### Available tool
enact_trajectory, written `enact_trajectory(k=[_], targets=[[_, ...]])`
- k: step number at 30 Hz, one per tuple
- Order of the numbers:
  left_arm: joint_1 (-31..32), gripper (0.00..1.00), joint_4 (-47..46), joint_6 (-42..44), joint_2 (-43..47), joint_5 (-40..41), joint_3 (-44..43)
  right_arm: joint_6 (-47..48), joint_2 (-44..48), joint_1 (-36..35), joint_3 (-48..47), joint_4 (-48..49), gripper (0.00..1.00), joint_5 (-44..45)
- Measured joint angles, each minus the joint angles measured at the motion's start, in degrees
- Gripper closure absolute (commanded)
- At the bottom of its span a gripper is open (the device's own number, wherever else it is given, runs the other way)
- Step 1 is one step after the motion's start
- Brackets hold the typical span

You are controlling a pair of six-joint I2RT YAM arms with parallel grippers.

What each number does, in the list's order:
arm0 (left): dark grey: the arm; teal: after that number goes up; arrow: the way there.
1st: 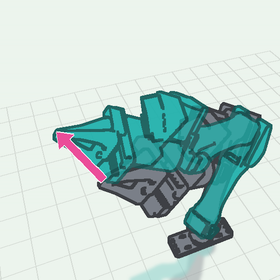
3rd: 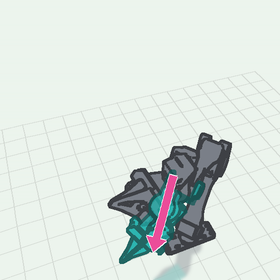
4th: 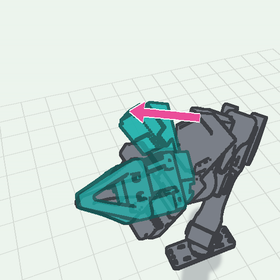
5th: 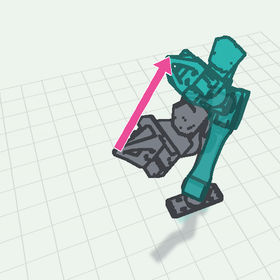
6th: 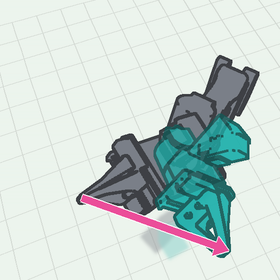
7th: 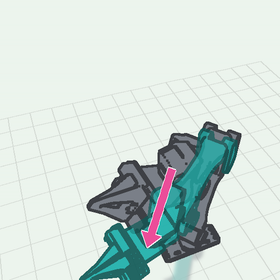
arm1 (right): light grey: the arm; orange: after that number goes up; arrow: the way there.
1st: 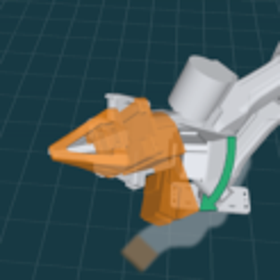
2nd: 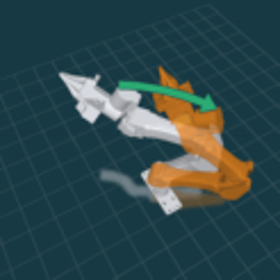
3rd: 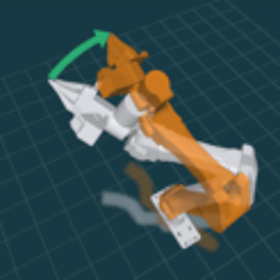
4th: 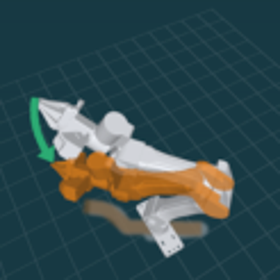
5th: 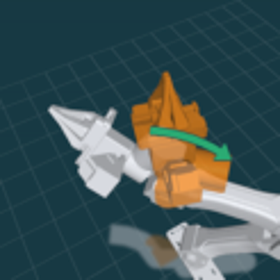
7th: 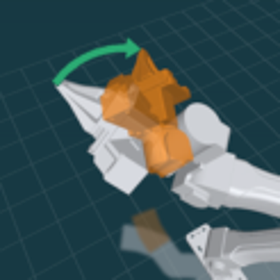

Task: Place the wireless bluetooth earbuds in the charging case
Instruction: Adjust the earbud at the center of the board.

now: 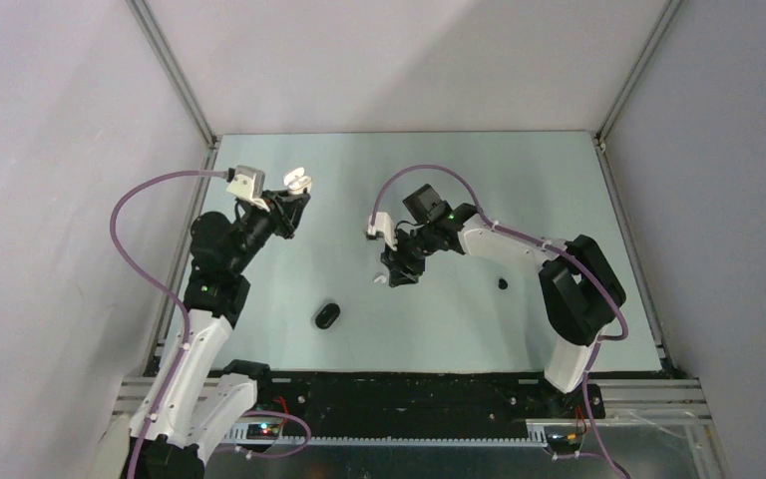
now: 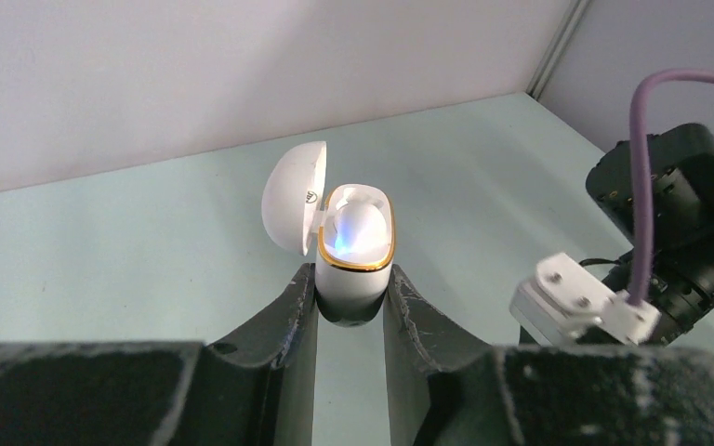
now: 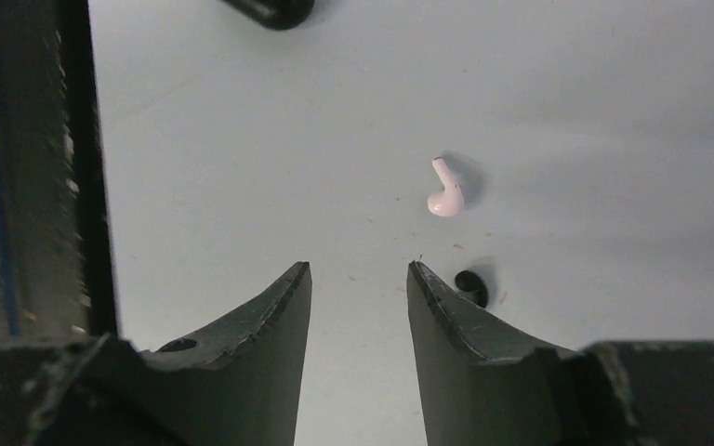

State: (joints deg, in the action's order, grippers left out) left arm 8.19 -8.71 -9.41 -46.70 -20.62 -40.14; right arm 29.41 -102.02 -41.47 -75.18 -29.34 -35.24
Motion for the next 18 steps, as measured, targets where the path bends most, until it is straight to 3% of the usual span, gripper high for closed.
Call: enact_trajectory(k=[8, 13, 18], targets=[[-0.5, 1.0, 1.6, 0.5, 2.5, -0.3, 0.0, 34.7, -1.1, 0.6, 1.3, -0.4, 0.52, -2.8], [-1.1, 1.0, 3.8, 0.9, 2.9, -0.5, 0.0, 46.6, -4.9, -1.1, 1.3, -0.4, 0.52, -2.6], [-1.7, 1.0, 5.5, 1.1, 3.7, -0.5, 0.0, 51.2, -8.7, -2.8, 0.5, -0.3, 0.54, -0.9]])
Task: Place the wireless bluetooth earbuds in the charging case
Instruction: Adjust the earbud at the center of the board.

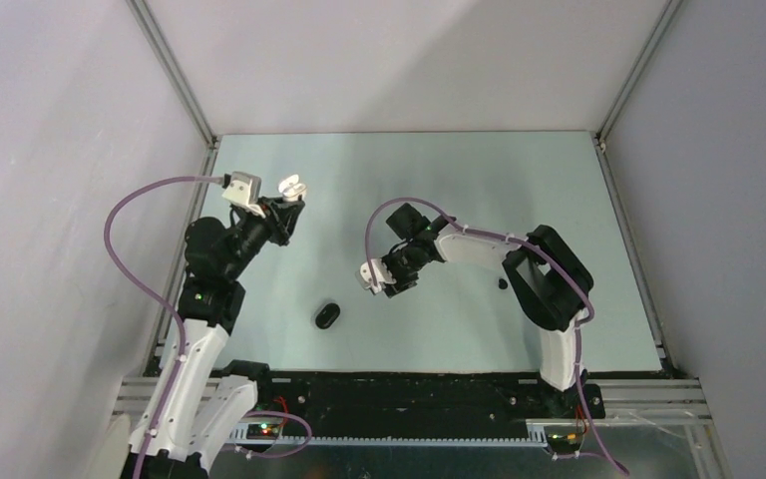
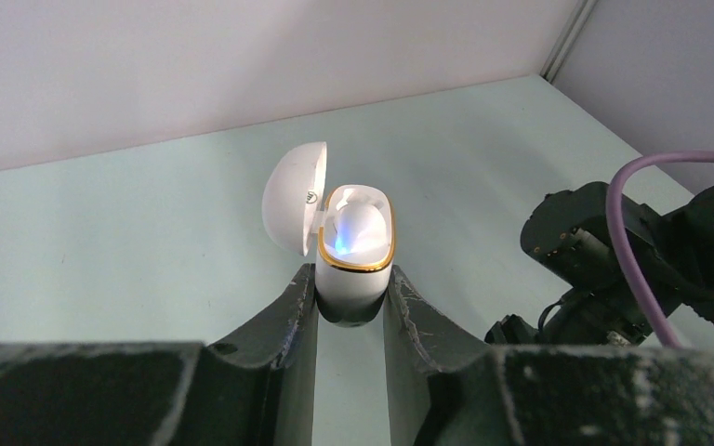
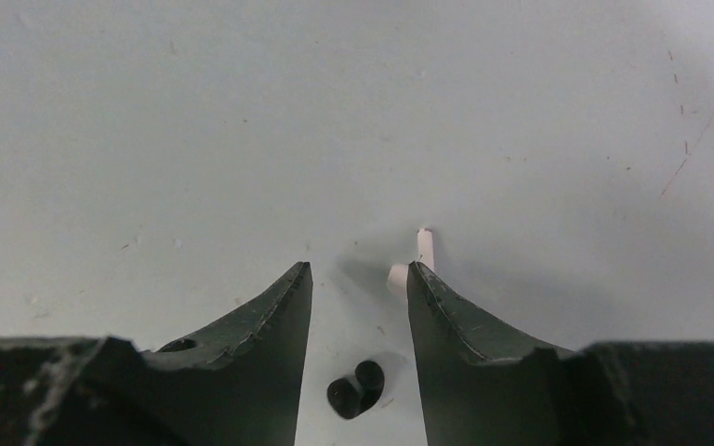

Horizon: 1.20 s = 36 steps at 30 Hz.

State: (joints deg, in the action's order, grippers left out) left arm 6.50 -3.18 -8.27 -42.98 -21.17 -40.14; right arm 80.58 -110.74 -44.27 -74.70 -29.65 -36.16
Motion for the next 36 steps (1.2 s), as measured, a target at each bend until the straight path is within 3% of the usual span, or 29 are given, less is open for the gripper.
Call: enact_trajectory(k=[12, 23, 36], targets=[[-0.9, 1.0, 1.4, 0.4, 0.5, -0.1, 0.0, 4.3, -3.5, 0.3, -4.6, -0.3, 0.63, 2.7], [-1.4, 1.0, 2.1, 0.4, 0.5, -0.2, 0.0, 11.1, -7.7, 0.9, -9.9, -9.1, 0.62, 3.2], [-1.5, 1.0, 2.1, 0.4, -0.2, -0.2, 0.0, 13.6, -10.6, 0.4, -14.8, -12.4, 0.66, 3.8]])
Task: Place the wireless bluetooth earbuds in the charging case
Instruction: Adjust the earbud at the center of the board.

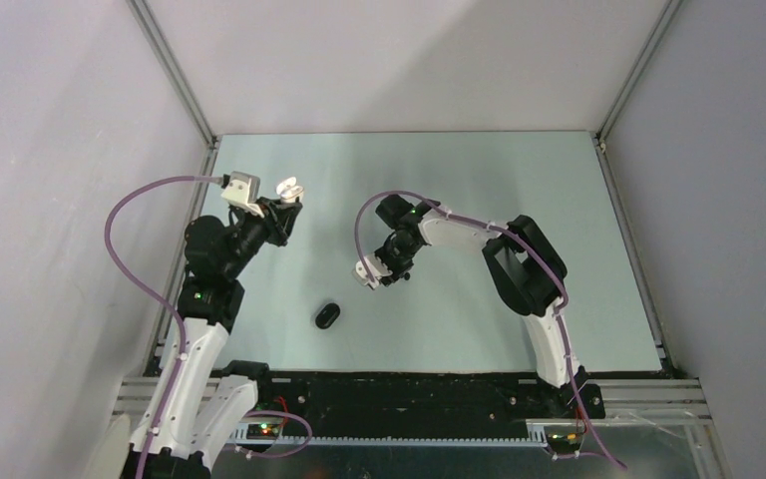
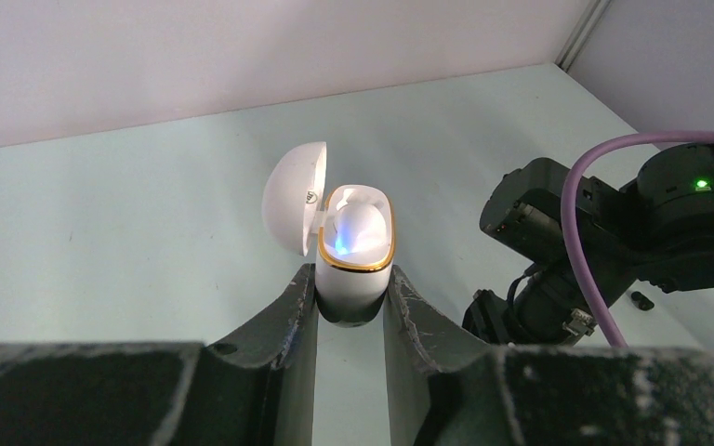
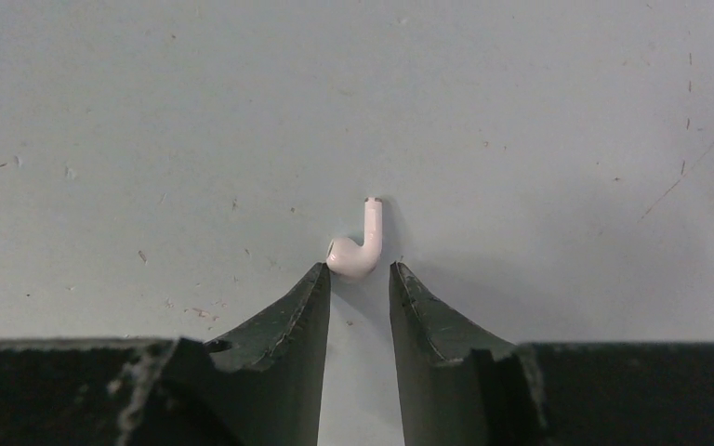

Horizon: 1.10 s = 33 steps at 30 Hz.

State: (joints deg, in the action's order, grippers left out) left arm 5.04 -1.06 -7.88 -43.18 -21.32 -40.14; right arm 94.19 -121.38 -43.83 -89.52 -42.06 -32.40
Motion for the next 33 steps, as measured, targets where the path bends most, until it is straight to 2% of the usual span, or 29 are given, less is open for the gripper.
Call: enact_trajectory(k=[17, 23, 27, 33], targets=[[-0.5, 1.0, 0.0, 0.0, -1.4, 0.0, 0.0, 1.6, -1.0, -0.9, -1.8, -3.3, 0.65, -0.5], [-0.5, 1.0, 0.0, 0.0, -1.6, 0.0, 0.0, 0.0, -1.0, -1.4, -1.9, -4.0, 0.73, -0.4], [-0.5, 1.0, 0.0, 0.0, -1.6, 0.0, 0.0, -2.0, -1.2, -1.6, -2.3, -4.0, 0.85, -0.3], [-0.6, 1.0, 0.0, 0.0, -1.6, 0.0, 0.0, -7.4, -2.7, -1.2, -6.0, -7.5, 0.91, 0.4]])
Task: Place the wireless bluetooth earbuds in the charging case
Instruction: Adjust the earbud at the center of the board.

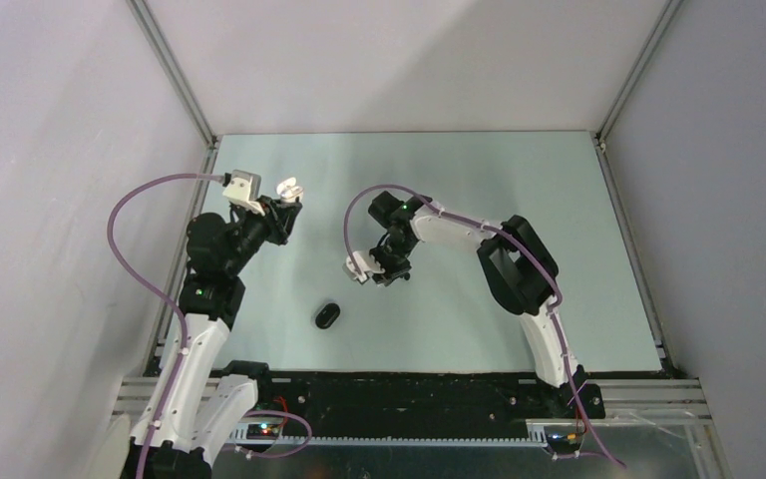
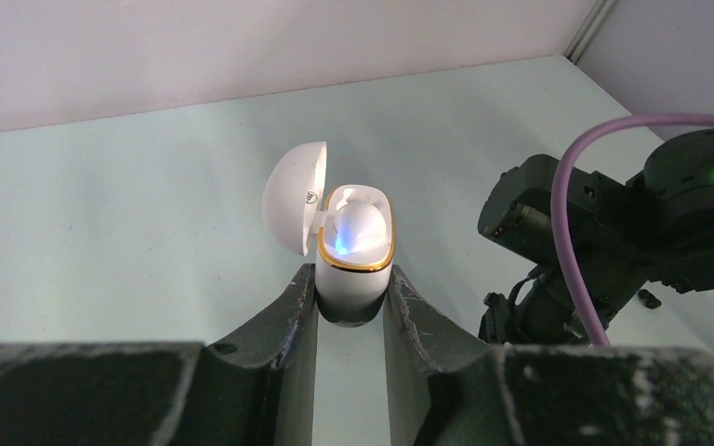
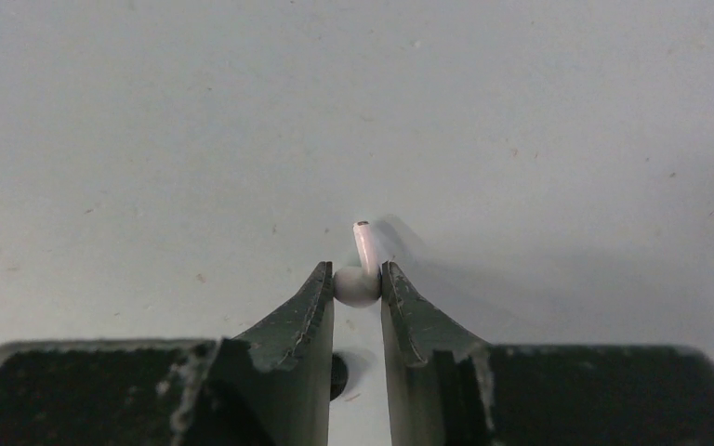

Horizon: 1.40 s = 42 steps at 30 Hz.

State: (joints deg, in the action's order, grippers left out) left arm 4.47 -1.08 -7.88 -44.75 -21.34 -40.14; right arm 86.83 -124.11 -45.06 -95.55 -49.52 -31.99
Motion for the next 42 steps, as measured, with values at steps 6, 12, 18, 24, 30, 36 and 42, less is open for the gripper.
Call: enact_trajectory(k=[6, 12, 18, 24, 30, 36, 42], targets=[[0.0, 1.0, -1.0, 0.0, -0.6, -0.5, 0.0, -10.0, 1.3, 1.7, -2.6, -7.8, 0.91, 0.3], [0.0, 1.0, -3.1, 0.3, -2.4, -1.3, 0.0, -26.5, 8.2, 6.2, 0.6, -19.1, 0.91, 0.2], [0.0, 1.0, -4.0, 0.9, -4.4, -1.4, -0.2, -39.4, 10.2, 13.5, 6.5, -28.1, 0.92, 1.2], [0.0, 1.0, -4.3, 1.0, -6.0, -1.9, -1.0, -46.0, 4.0, 15.0, 5.5, -34.4, 0.91, 6.7], [0.0, 1.0, -4.4, 1.2, -6.0, -2.4, -1.9, -50.2, -7.1, 14.1, -2.9, -35.5, 0.88, 12.3], [0.0, 1.0, -2.4, 2.8, -5.9, -2.9, -3.7, -52.7, -12.4, 13.9, -8.3, -37.9, 0.68, 15.8], [0.0, 1.0, -1.3, 4.0, -6.4, -3.1, -7.1, -54.8, -12.7, 14.1, -13.6, -36.0, 0.58, 18.2]])
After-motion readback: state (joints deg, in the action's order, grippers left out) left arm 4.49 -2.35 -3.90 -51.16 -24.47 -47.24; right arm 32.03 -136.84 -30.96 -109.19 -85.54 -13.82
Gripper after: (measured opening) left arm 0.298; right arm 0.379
